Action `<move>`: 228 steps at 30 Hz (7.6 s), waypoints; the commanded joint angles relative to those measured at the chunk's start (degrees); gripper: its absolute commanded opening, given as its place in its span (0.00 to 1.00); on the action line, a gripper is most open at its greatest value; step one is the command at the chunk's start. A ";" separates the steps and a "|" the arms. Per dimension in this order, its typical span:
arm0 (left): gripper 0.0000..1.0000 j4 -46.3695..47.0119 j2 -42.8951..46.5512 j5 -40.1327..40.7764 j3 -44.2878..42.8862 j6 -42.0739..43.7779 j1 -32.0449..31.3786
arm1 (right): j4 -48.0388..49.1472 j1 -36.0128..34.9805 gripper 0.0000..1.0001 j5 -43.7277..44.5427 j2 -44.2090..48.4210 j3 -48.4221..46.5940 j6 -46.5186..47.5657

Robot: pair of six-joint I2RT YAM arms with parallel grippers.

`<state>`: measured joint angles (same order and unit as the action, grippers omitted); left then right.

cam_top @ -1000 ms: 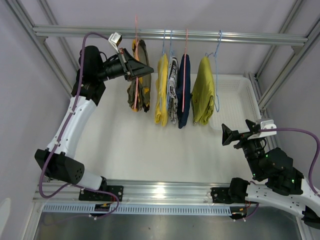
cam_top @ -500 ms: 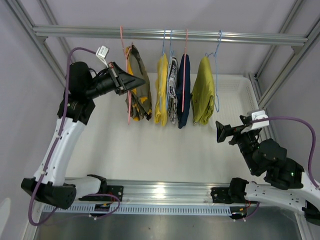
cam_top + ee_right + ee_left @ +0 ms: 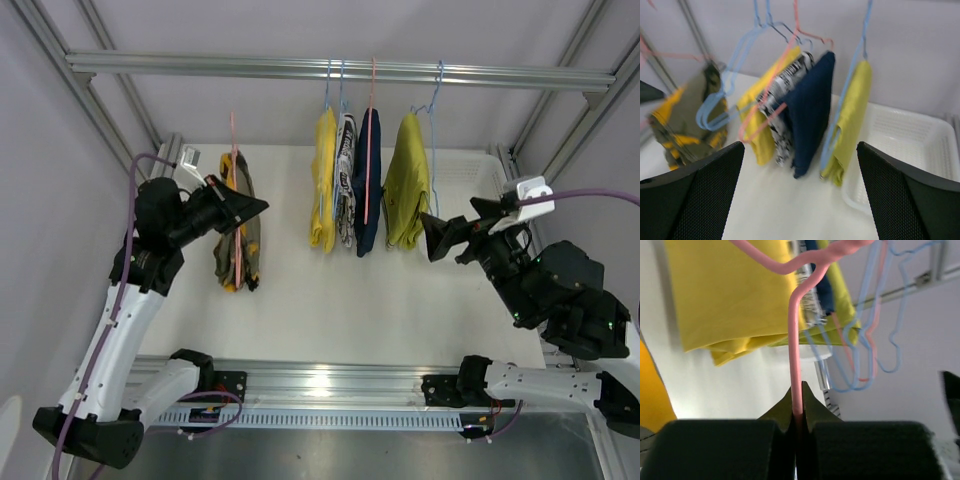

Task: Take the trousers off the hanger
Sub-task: Pick up the hanger from the clothesline, then remove the trousers from the hanger.

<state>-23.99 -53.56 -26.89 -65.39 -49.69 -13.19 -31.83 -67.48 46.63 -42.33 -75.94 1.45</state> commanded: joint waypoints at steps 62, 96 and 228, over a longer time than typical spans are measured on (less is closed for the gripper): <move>0.01 12.91 4.87 -2.11 13.09 8.03 19.26 | 56.44 4.29 1.00 -43.55 -57.60 3.27 6.45; 0.01 13.44 4.61 -3.16 13.35 8.03 19.43 | 65.67 9.21 0.99 -42.16 -73.51 -6.41 1.62; 0.01 8.61 1.54 5.27 13.62 9.44 23.56 | 63.92 -16.36 0.00 5.84 -54.35 -34.88 53.91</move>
<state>-14.59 -50.39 -23.14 -50.06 -43.48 9.21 25.45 -83.15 53.69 -100.79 -101.54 53.17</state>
